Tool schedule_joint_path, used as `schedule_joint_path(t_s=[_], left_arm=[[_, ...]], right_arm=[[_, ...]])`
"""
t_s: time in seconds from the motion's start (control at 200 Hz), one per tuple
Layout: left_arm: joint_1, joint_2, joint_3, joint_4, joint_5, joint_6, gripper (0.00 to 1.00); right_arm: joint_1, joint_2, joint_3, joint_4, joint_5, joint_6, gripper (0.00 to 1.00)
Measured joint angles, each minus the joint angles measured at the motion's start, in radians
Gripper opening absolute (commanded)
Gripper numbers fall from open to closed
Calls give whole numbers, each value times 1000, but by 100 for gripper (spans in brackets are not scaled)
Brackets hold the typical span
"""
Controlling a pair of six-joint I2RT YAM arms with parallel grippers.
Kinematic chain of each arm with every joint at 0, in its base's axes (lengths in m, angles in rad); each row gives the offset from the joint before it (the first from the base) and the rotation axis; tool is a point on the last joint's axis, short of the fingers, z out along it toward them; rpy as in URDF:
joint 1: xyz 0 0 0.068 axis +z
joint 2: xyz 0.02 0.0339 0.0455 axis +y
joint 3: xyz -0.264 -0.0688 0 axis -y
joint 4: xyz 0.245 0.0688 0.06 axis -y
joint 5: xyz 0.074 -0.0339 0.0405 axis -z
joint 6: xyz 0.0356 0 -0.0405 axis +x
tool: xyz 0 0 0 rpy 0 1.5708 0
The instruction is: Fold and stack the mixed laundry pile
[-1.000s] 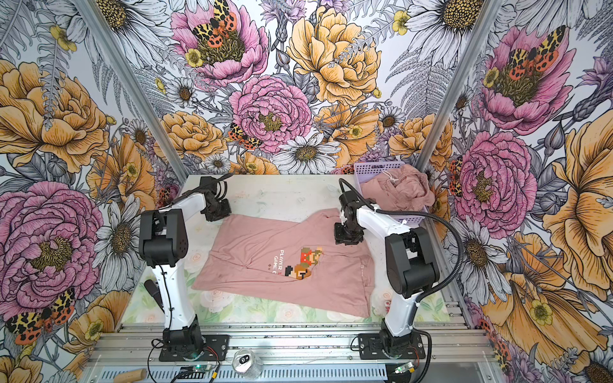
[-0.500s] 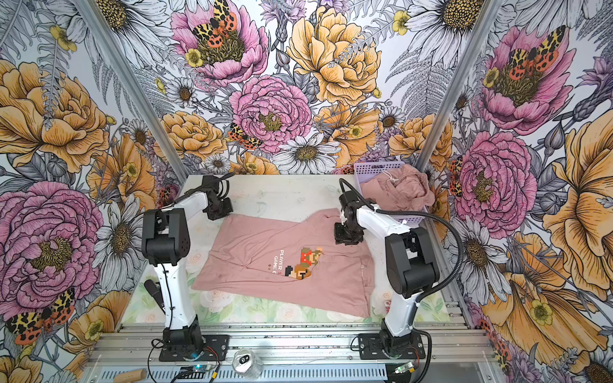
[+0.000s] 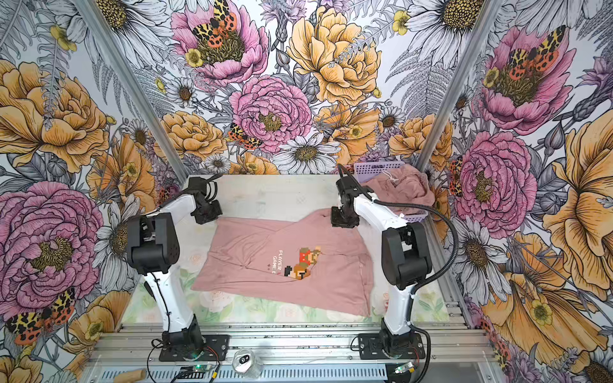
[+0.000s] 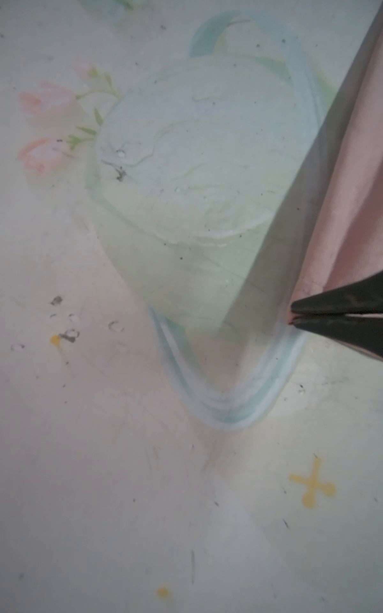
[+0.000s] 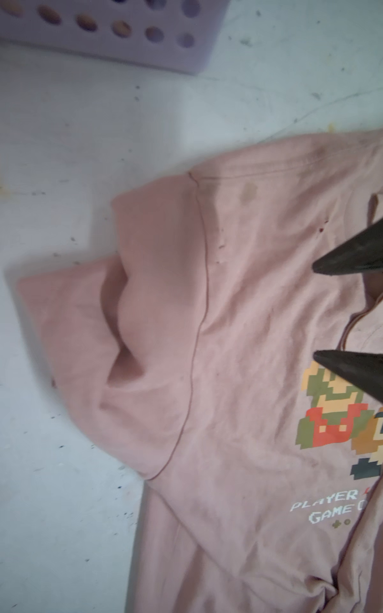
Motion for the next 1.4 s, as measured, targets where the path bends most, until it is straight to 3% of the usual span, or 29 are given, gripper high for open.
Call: schedule_joint_path(t_s=[0.42, 0.806, 0.901, 1.171, 1.401], left_arm=[[31, -27, -63, -13, 0, 0, 0], [26, -27, -63, -13, 0, 0, 0], [24, -27, -63, -13, 0, -1, 0], [19, -27, -63, -13, 0, -5, 0], [19, -27, -63, -13, 3, -12, 0]], right_arm=[[-36, 360, 409, 58, 19, -11, 43], [-30, 431, 443, 70, -63, -48, 43], [-28, 457, 444, 77, -68, -53, 37], [-28, 473, 447, 103, -65, -48, 0], [-28, 466, 457, 126, -61, -44, 0]])
